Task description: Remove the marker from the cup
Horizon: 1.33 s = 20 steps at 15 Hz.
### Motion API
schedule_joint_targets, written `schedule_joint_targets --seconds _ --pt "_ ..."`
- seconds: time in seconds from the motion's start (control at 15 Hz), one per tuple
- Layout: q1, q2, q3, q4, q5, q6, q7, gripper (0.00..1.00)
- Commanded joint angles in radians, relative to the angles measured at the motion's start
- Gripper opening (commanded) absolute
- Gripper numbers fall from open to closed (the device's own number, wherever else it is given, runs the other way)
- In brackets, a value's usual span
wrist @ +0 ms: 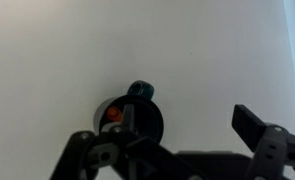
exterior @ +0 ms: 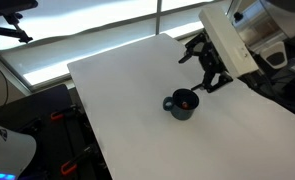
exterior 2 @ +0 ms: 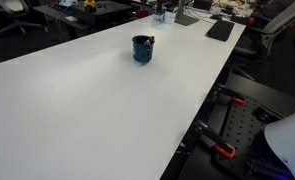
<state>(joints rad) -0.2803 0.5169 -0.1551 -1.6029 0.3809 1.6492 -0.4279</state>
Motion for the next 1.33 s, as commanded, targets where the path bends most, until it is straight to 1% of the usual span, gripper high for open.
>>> schedule_joint_targets --seconds 0.0,0.13,0.4,0.73,1.0,1.07,1.27 --pt "-0.037 0.026 0.033 0.022 -0.013 -0.006 0.008 1.00" --pt "-0.052 0.050 0.039 0.029 -0.012 -0.005 0.006 1.00" --pt "-0.055 0.057 0.041 0.042 -0.012 -0.013 0.009 1.00" --pt "-0.066 0.116 0.041 0.062 -0.016 -0.026 0.026 1.00" --pt "-0.071 0.153 0.047 0.065 -0.019 -0.034 0.026 1.00" --pt "-0.076 0.138 0.048 0.038 -0.015 -0.007 0.007 1.00" --pt "-0.078 0.153 0.053 0.042 -0.015 -0.007 0.007 1.00"
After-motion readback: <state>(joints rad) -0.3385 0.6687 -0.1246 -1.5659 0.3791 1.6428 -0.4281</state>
